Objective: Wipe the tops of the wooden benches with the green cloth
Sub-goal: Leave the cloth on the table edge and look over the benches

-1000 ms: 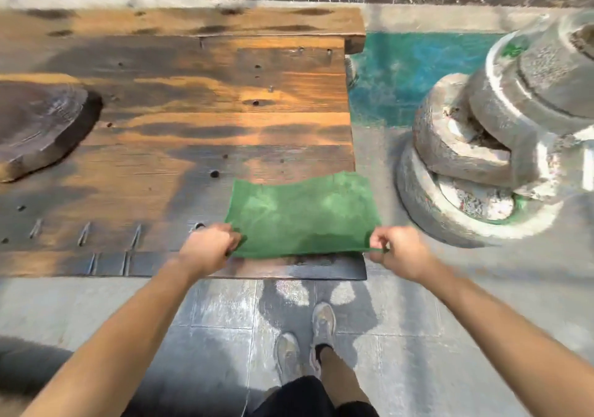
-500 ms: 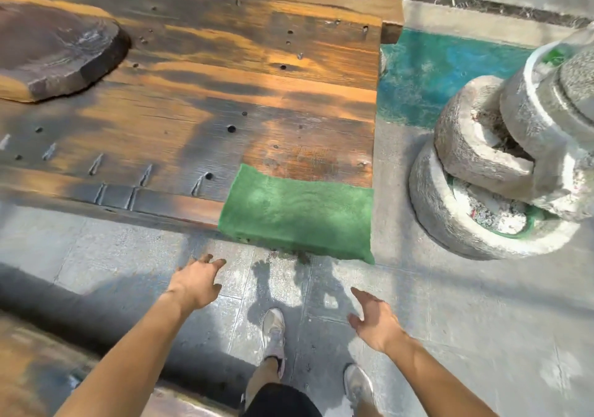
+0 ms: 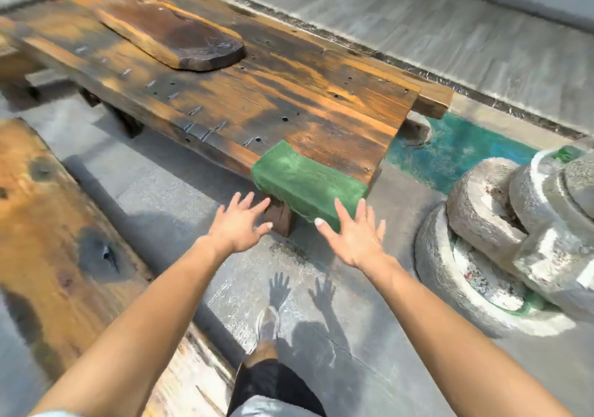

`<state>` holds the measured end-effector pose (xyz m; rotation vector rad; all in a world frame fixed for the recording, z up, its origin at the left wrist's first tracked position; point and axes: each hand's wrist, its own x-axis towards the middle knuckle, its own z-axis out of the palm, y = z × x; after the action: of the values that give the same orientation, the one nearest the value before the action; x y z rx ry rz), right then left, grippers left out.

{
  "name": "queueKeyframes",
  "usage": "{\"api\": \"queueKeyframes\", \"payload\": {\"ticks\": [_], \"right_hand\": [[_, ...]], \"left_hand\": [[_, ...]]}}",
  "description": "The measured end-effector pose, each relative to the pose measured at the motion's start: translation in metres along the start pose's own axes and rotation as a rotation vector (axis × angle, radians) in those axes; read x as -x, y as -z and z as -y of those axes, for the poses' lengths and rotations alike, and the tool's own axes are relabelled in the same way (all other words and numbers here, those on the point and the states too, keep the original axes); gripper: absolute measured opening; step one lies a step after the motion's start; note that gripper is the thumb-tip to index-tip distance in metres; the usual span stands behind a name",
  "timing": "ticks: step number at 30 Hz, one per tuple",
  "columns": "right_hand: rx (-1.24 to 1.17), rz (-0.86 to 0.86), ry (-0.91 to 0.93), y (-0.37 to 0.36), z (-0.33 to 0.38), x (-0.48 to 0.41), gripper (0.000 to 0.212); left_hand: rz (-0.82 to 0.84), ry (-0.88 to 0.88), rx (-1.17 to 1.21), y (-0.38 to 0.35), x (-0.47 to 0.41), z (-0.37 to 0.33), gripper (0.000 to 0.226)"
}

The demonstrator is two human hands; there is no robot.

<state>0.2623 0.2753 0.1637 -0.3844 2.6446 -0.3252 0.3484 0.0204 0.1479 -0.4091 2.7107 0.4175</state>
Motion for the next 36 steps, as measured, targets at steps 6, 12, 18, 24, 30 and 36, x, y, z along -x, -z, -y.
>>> {"api": "queueKeyframes", "payload": {"ticks": [6,12,18,24,30,36], "right_hand": [[0.052,-0.094,0.016,0.033,0.025,0.068,0.096],[0.061,-0.174,0.009,0.036,0.031,0.136,0.102],[0.105,-0.208,-0.010,0.009,0.035,0.214,0.103],[0.140,-0.173,0.025,-0.053,0.075,0.310,0.102],[0.155,-0.149,0.139,-0.144,0.135,0.415,0.100],[0.175,-0.136,0.254,-0.225,0.178,0.501,0.101]], "left_hand": [[-0.179,-0.016,-0.037,0.024,0.068,-0.030,0.089],[-0.211,-0.001,-0.079,0.044,0.115,-0.011,0.096],[-0.247,-0.043,-0.076,0.029,0.187,0.018,0.093],[-0.234,-0.041,-0.098,-0.013,0.297,0.065,0.091],[-0.194,0.053,-0.174,-0.047,0.421,0.142,0.089],[-0.226,0.175,-0.144,-0.093,0.542,0.220,0.089]]}}
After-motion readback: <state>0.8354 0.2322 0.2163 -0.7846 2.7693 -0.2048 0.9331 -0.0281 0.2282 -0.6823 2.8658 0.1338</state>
